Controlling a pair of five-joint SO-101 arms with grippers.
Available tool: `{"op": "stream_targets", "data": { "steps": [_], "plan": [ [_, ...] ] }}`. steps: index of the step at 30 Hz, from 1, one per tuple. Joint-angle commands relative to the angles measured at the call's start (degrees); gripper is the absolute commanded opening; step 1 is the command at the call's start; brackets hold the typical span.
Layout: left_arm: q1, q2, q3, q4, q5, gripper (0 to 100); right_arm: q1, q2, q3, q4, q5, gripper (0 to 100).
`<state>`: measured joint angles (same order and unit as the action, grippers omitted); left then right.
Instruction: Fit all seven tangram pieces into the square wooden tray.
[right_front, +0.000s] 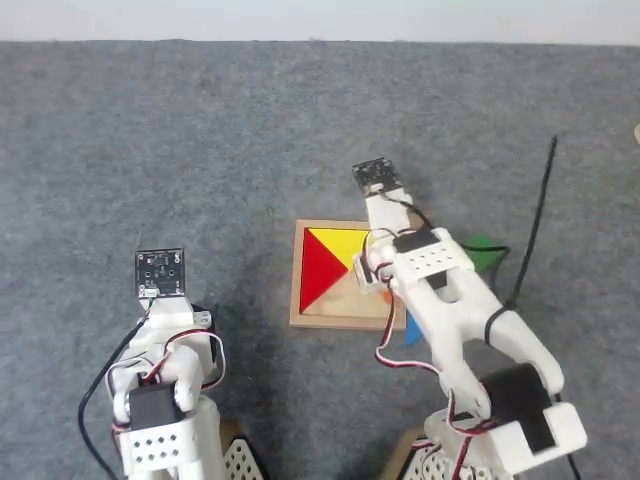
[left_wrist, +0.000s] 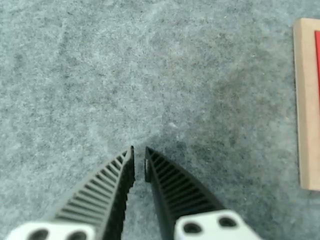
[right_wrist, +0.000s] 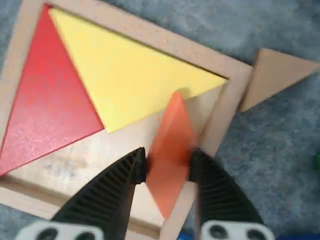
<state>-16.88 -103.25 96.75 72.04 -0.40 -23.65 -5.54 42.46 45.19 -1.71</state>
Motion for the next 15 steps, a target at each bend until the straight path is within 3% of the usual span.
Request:
{"op": "stream_targets", "data": {
  "steps": [1, 15],
  "plan": [
    [0.4, -1.0, -0.3, 0.2, -0.3, 4, 2.0, 0.5, -0.9, 1.4, 0.2, 4.9],
    [0.4, -1.0, -0.3, 0.2, -0.3, 4, 10.4, 0.5, -1.1, 2.6, -2.8, 3.2]
  ]
}}
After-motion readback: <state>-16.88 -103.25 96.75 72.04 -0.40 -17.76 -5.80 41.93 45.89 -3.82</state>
